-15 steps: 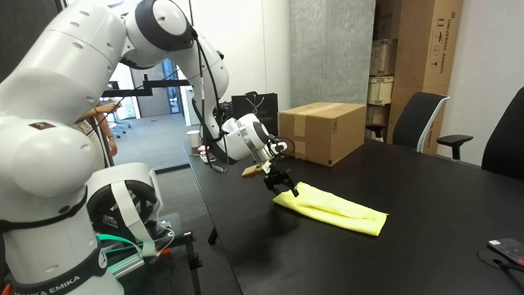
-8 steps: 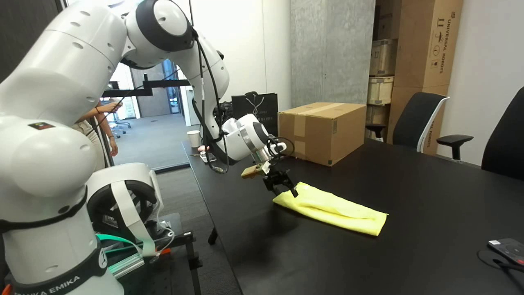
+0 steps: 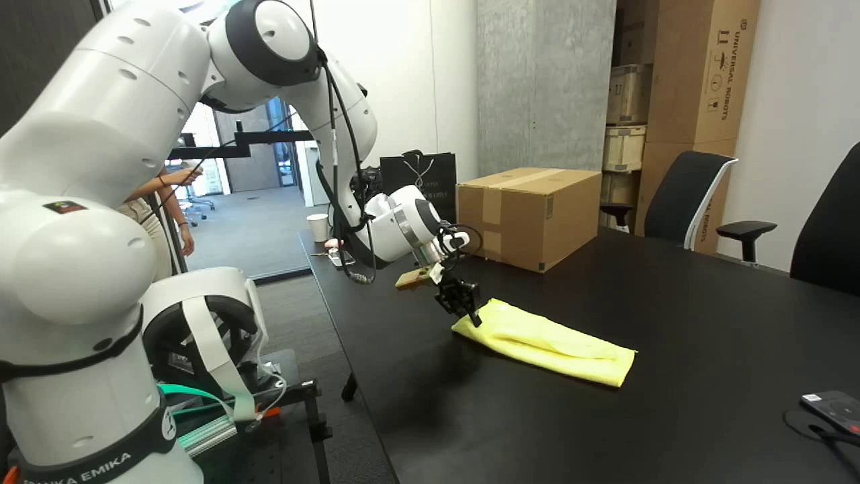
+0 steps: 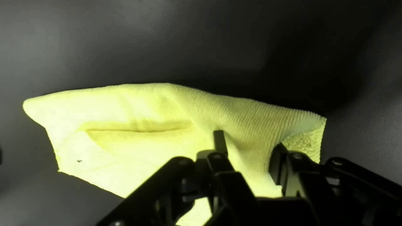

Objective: Fold the yellow towel in half

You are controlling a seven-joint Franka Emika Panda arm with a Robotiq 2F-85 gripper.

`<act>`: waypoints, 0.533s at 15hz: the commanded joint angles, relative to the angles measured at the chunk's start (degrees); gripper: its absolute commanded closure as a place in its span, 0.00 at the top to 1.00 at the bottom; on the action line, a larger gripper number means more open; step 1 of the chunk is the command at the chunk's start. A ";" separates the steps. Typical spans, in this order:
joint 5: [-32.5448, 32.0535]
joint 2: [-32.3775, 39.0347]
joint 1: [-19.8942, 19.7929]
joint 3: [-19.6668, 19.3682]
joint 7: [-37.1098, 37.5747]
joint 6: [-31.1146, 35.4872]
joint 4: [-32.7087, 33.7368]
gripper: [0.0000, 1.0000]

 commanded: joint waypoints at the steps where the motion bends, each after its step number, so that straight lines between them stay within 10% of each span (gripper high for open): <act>1: -1.73 0.02 -1.32 1.11 1.22 -0.62 1.41 0.09; 8: -2.19 0.14 -1.36 1.08 1.31 -0.33 4.30 0.09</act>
